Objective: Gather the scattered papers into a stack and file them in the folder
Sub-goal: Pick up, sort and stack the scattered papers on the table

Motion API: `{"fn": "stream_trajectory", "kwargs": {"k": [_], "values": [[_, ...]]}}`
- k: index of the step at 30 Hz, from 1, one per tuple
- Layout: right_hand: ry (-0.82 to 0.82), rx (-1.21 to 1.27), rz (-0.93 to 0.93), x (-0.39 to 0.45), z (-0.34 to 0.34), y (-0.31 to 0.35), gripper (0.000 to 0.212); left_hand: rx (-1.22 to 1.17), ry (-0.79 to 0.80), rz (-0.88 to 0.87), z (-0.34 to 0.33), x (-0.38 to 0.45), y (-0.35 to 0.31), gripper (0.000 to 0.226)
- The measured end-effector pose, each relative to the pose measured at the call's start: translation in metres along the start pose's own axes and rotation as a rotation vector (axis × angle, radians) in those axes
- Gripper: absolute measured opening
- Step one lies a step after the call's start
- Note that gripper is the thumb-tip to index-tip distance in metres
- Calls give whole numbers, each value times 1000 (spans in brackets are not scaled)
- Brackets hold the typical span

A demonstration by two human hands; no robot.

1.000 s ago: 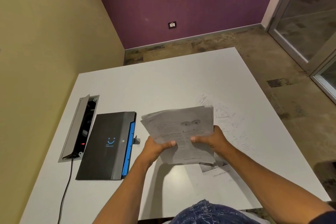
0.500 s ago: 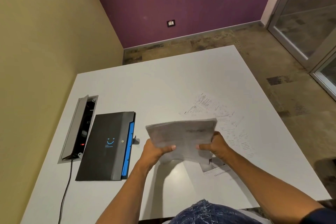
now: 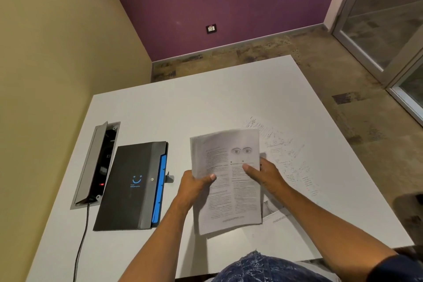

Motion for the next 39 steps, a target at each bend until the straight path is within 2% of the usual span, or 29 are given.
{"fn": "stream_trajectory", "kwargs": {"k": [2,4,6,8,13,19,23,32,35,39], "values": [[-59,-139,-38,7,10,-11,59,-8,-43,50,5,1,9,22],[-168,-622,-5,15,27,-26,84,-26,-94,118,11,2,20,22],[-262,-1107,18,14,43,-37,99,-32,-135,183,17,3,32,29],[-330,-1275,-4,9,50,-45,104,-34,-166,220,22,3,41,31],[-391,-1280,-30,7,50,-59,106,-13,-204,249,36,-1,53,34],[-446,-1188,-82,9,51,-58,97,-11,-203,271,43,-1,58,36],[-555,-1219,-132,4,46,-57,99,-8,-202,273,44,-4,58,36],[-554,-1082,-171,8,49,-58,96,15,-190,265,40,-9,52,35],[-523,-980,-184,8,52,-59,87,24,-188,267,39,-9,54,33],[-430,-1033,-149,7,61,-59,60,28,-179,262,37,-9,55,29]]}}
Point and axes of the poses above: each hand's wrist, its own x-axis towards the middle knuckle, its own z-axis out of the back of the hand, y = z × x, the point moved 3 cm from there along x, towards the middle knuckle, and after that the axes turned 15 degrees about -y, right-handed, at the moved point
